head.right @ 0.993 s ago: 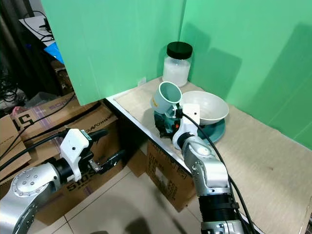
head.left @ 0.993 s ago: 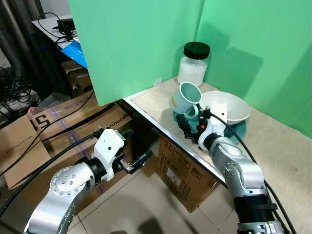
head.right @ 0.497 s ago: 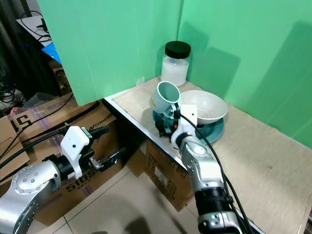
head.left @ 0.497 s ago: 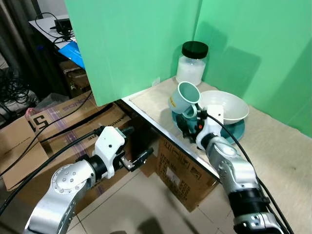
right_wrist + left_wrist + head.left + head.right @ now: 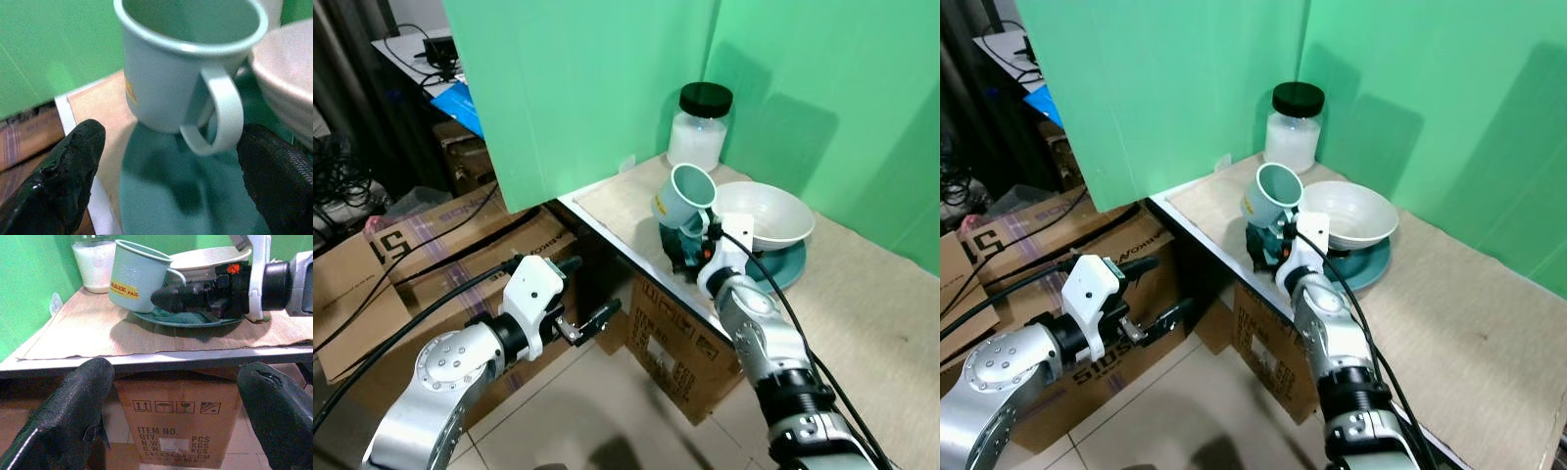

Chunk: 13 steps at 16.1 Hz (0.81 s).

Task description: Setting the table

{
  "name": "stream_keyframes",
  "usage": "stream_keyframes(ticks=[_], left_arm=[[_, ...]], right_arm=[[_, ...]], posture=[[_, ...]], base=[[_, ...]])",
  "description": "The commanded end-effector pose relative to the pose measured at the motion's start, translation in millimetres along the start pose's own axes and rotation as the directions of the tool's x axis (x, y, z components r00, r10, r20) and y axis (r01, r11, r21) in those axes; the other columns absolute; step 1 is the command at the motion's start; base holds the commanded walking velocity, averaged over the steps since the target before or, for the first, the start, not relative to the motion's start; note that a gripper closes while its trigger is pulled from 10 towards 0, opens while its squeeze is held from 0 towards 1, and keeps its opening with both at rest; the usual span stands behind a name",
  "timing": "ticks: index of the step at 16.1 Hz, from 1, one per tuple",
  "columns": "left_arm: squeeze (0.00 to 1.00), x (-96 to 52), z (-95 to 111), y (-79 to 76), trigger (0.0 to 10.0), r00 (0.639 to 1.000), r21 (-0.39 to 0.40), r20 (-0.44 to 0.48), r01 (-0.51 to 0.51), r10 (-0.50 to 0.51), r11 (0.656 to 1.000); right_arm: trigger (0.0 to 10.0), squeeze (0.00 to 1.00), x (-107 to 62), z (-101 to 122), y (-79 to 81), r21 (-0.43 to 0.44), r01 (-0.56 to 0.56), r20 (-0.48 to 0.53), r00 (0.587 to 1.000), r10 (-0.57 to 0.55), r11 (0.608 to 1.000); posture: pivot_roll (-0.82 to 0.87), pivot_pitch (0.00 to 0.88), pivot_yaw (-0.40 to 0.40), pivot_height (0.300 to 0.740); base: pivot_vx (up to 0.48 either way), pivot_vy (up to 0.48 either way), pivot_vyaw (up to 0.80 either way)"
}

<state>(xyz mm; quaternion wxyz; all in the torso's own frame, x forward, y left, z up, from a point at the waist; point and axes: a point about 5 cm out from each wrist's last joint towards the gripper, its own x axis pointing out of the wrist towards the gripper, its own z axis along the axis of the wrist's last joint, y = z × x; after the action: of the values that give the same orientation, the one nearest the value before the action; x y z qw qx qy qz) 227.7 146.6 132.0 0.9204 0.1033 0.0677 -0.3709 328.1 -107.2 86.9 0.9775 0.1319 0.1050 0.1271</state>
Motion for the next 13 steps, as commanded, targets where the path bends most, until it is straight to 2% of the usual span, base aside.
stream_keyframes(ticks=[1, 3, 8, 9, 10, 11, 12, 13], left_arm=[[0.00, -0.4, 1.6, -2.6, 10.0, 1.000, 0.002, 0.004, 0.008, -0.008, 1.000], [0.00, 0.2, 2.5, -2.0, 10.0, 1.000, 0.008, 0.006, 0.006, -0.006, 1.000], [0.00, 1.7, 4.3, -2.3, 10.0, 1.000, 0.011, 0.013, 0.006, -0.006, 1.000], [0.00, 2.2, 4.7, -2.4, 10.0, 1.000, 0.012, 0.015, 0.006, -0.007, 1.000], [0.00, 2.5, 4.6, -2.4, 10.0, 1.000, 0.012, 0.015, 0.006, -0.007, 1.000], [0.00, 2.8, 4.8, -2.3, 10.0, 1.000, 0.013, 0.015, 0.006, -0.006, 1.000], [0.00, 3.2, 4.9, -1.9, 10.0, 1.000, 0.015, 0.015, 0.006, -0.006, 1.000], [0.00, 3.4, 5.0, -1.6, 10.0, 1.000, 0.016, 0.015, 0.005, -0.005, 1.000]], right_arm=[[10.0, 0.00, 1.6, 2.9, -0.4, 0.006, -0.013, 0.032, 0.999, 0.012, 1.000], [10.0, 0.00, 0.8, -0.3, 2.2, -0.041, -0.043, 0.027, 0.999, 0.044, 0.998], [10.0, 0.00, -2.3, 2.1, 7.7, -0.033, -0.118, 0.088, 0.989, 0.121, 0.992], [5.3, 0.00, -2.0, 1.7, 8.1, -0.037, -0.124, 0.088, 0.988, 0.127, 0.992], [3.8, 0.00, -1.0, 0.5, 8.1, -0.050, -0.118, 0.079, 0.989, 0.122, 0.992], [1.0, 0.00, -0.1, -0.1, 8.5, -0.052, -0.117, 0.077, 0.990, 0.121, 0.992], [0.0, 0.00, 0.9, -0.8, 8.3, -0.054, -0.106, 0.071, 0.991, 0.110, 0.993], [0.0, 0.00, 1.7, -1.0, 8.4, -0.049, -0.100, 0.068, 0.992, 0.103, 0.994]], posture=[[0.14, 0.007, -0.032, 0.740], [0.14, 0.007, -0.034, 0.740], [0.14, 0.009, -0.034, 0.740], [0.14, 0.009, -0.034, 0.740], [0.14, 0.008, -0.034, 0.740], [0.14, 0.006, -0.033, 0.740], [0.14, 0.005, -0.033, 0.740], [0.14, 0.005, -0.034, 0.740]], base=[[0.000, 0.000, 0.00], [0.000, 0.000, 0.00], [0.000, 0.000, 0.00], [0.000, 0.000, 0.00], [0.000, 0.000, 0.00], [0.000, 0.000, 0.00], [0.000, 0.000, 0.00], [0.000, 0.000, 0.00]])
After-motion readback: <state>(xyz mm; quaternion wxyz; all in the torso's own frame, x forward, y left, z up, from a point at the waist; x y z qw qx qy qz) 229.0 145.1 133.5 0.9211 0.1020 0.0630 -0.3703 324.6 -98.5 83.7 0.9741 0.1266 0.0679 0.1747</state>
